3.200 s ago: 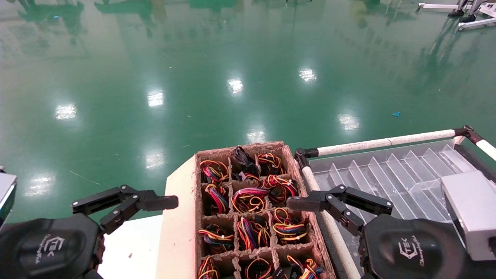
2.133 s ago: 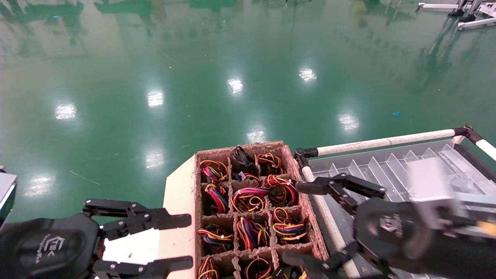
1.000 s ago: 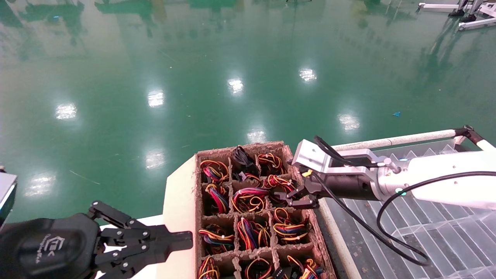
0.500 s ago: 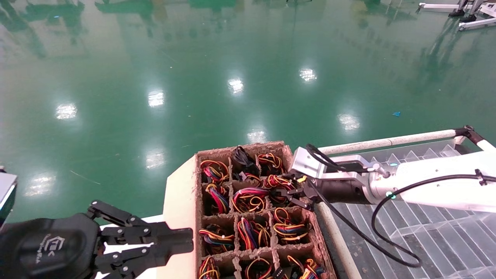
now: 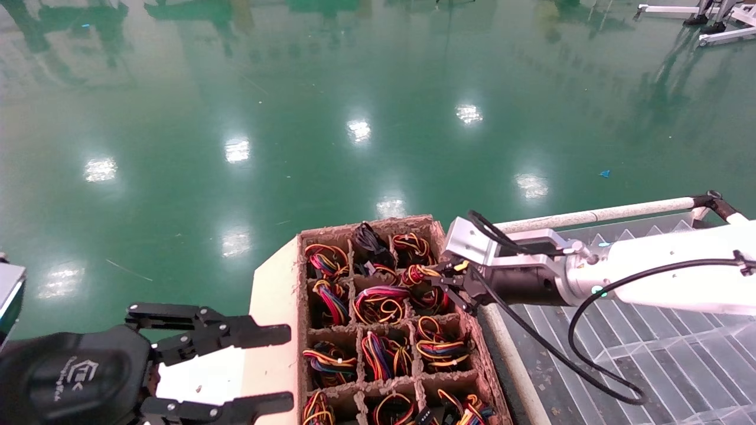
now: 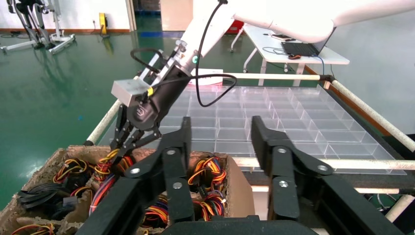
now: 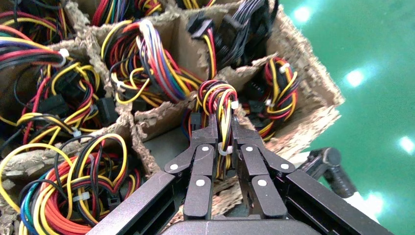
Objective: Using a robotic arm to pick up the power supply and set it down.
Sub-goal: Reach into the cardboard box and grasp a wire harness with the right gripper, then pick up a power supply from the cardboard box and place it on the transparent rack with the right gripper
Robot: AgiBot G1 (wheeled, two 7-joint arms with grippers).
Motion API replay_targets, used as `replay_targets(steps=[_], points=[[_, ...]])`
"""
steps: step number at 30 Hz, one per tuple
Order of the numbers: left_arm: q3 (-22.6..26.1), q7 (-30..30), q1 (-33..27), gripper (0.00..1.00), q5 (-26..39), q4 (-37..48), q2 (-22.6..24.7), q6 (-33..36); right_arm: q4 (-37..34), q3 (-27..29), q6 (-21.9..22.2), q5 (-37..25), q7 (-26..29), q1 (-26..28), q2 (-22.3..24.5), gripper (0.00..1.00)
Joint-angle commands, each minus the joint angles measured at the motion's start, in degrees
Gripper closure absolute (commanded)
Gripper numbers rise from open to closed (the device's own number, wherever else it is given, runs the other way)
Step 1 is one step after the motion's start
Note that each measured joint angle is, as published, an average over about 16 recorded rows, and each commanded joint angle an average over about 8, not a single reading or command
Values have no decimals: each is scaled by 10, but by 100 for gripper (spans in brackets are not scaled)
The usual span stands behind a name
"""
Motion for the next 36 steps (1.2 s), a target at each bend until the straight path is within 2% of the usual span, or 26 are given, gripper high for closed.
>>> replay_targets(steps=[1,10,19,28,36], points=[[0,0,0,0,0,0,0,0,6,1,-3,0,5,4,2,100],[0,0,0,0,0,0,0,0,41,37,1,31,13,60,17,100],[0,0,0,0,0,0,0,0,47,59,18,30,-10,132,13,100],[0,0,0,0,0,0,0,0,9,53,27,-7,-58,190,3,100],[0,0,0,0,0,0,0,0,-50,28,36,-59,-105,219,-15,100]])
